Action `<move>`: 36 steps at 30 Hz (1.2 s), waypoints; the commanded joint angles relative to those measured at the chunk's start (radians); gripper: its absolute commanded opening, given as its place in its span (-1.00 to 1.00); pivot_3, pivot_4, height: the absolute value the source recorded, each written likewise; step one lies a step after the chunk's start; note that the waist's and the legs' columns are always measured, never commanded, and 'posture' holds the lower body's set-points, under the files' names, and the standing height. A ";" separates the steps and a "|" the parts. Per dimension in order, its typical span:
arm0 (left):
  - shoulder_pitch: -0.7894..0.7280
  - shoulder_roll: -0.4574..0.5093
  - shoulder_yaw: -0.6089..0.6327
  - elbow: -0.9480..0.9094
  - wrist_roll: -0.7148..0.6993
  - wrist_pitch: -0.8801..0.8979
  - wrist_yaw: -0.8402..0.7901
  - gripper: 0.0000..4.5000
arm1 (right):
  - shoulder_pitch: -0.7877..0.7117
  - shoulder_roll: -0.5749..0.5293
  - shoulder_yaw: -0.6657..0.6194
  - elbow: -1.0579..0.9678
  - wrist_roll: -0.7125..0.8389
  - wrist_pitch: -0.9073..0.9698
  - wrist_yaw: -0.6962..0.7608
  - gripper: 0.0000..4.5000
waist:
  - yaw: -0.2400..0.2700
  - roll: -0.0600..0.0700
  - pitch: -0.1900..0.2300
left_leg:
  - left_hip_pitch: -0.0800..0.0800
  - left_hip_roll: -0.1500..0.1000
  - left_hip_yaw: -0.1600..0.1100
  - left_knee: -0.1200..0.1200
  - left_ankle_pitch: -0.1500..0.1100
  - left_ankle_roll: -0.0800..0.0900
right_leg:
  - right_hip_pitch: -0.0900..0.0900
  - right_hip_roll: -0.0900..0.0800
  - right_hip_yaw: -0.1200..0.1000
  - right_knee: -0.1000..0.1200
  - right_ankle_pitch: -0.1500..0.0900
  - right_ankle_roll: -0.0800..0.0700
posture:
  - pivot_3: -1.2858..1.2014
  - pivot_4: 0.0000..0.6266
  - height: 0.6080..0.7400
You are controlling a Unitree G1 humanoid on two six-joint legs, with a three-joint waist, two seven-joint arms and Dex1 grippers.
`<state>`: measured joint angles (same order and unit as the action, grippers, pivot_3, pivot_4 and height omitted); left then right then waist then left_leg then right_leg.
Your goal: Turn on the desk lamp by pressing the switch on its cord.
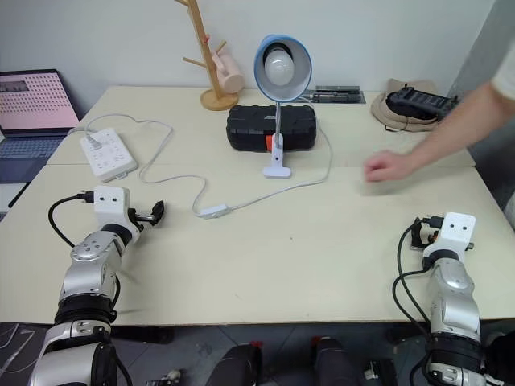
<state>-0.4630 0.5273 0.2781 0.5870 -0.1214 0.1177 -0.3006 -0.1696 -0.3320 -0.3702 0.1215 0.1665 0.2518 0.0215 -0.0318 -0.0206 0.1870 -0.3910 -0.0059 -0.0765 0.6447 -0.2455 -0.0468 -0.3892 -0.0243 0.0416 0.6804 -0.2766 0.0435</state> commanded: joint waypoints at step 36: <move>-0.576 0.162 -0.539 0.565 0.309 -0.448 -0.956 1.00 | -0.007 -0.273 0.321 -0.700 0.509 0.580 0.608 1.00 | 0.002 -0.001 0.002 | -0.010 0.000 -0.002 0.000 -0.001 0.001 | -0.007 0.002 -0.003 -0.003 -0.002 -0.001 | 0.03 -0.52 1.00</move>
<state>-1.0103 0.6970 -0.2574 1.1216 0.1685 -0.2976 -1.2733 -0.1772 -0.6094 -0.0257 -0.5224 0.6506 0.8311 0.6434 -0.0302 -0.0216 0.1885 -0.4014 -0.0060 -0.0788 0.6450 -0.2465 -0.0452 -0.3966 -0.0227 0.0388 0.6774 -0.2782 0.0421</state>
